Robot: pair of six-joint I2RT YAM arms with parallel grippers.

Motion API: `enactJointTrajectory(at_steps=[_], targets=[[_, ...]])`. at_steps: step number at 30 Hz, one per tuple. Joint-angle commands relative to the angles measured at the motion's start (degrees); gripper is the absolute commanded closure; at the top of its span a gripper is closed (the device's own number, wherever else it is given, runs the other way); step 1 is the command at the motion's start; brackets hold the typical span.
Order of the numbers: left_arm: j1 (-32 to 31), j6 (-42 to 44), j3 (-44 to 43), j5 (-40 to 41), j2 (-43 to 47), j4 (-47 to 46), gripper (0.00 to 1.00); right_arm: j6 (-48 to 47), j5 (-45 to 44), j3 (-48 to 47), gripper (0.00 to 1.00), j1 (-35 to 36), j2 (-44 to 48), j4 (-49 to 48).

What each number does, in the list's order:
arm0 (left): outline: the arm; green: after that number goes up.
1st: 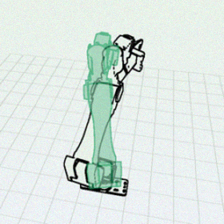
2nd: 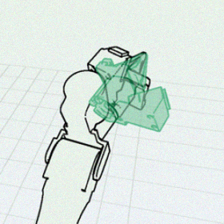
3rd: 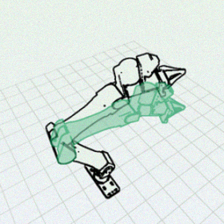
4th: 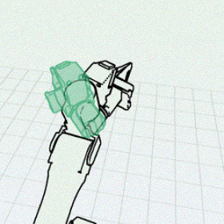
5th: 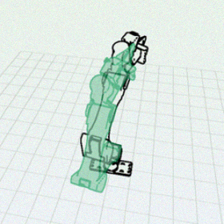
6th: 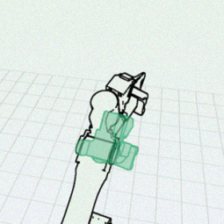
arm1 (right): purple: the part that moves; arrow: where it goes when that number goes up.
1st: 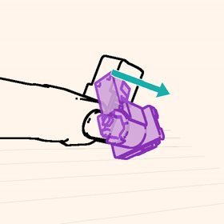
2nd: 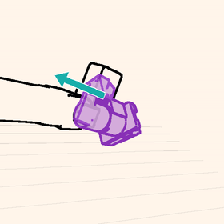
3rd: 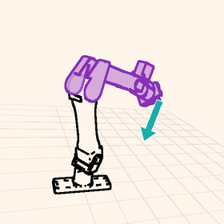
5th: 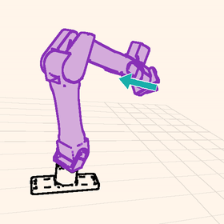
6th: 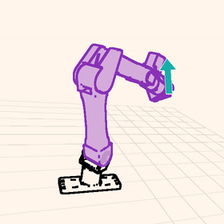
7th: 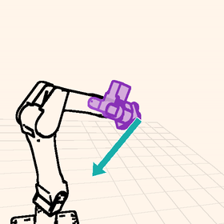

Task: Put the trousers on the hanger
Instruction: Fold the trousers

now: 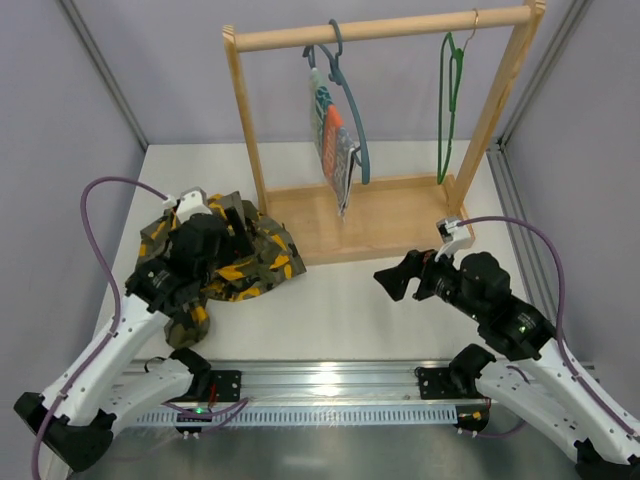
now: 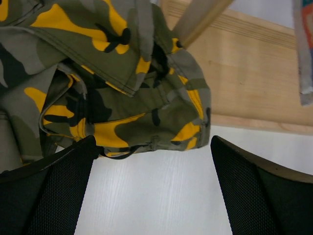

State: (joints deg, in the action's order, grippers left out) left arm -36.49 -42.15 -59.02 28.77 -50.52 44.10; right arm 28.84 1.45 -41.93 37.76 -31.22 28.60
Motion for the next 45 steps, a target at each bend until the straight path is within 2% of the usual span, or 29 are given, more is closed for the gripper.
enactJointTrajectory(at_steps=[1,2,5,11,19,21,22,23,25,26,28,30,31,39,42,43,45], targets=[[8.17,-1.26,4.96,-10.74,-1.42,-2.95,0.0,-0.29,6.01,3.25,0.0,-0.05,-0.76,-4.33],[10.28,-1.35,8.1,-14.32,-2.29,-4.27,0.0,2.68,6.1,4.3,0.0,-0.14,-1.2,-7.04],[10.83,-1.18,12.43,-17.69,-4.92,-10.16,0.03,7.61,5.93,8.0,0.01,0.03,-3.58,-13.1],[10.83,-0.65,14.64,-18.93,-12.92,-15.26,0.1,12.9,-3.1,13.27,0.04,2.05,-9.1,-25.84],[10.91,0.84,15.96,-18.84,-18.29,-20.54,0.12,7.82,-8.21,10.39,0.15,11.26,-26.85,-42.64],[10.91,1.37,15.87,-19.37,-19.0,-20.98,0.16,6.32,-9.8,8.37,0.16,12.68,-33.16,-44.85],[10.91,1.54,15.87,-19.72,-19.43,-21.24,0.21,4.75,-9.8,7.66,0.17,13.21,-35.55,-47.21],[10.91,1.81,15.96,-20.85,-19.44,-21.51,0.36,4.21,-9.72,6.35,0.18,13.74,-37.66,-48.28],[10.91,1.64,16.13,-22.09,-18.57,-21.77,0.52,3.86,-9.72,5.11,0.2,13.92,-43.12,-50.64],[10.91,1.63,16.05,-23.05,-18.21,-21.6,0.68,3.59,-9.11,4.32,0.21,13.92,-44.52,-51.62],[10.91,1.72,15.87,-23.85,-16.98,-21.07,0.79,3.94,-8.4,3.62,0.23,14.18,-48.03,-54.33],[10.91,2.16,15.61,-24.73,-14.96,-20.02,0.96,4.38,-7.7,3.0,0.23,14.8,-49.89,-55.93],[10.91,2.25,15.35,-24.91,-14.35,-19.32,1.0,4.64,-7.69,2.65,0.23,15.06,-51.12,-56.11],[10.91,0.85,14.82,-29.99,-8.02,-16.68,1.0,3.6,-10.15,0.63,0.23,17.26,-55.43,-57.69],[10.91,-0.12,14.12,-27.65,-6.53,-14.75,0.98,1.84,-11.73,-0.87,0.23,17.17,-57.98,-57.69],[10.91,-0.39,13.85,-26.76,-5.91,-13.96,0.85,1.4,-12.08,-1.13,0.23,17.26,-58.6,-57.78],[10.91,-1.0,13.32,-25.53,-4.85,-12.2,0.66,0.69,-12.88,-2.18,0.23,17.09,-60.09,-57.96]])
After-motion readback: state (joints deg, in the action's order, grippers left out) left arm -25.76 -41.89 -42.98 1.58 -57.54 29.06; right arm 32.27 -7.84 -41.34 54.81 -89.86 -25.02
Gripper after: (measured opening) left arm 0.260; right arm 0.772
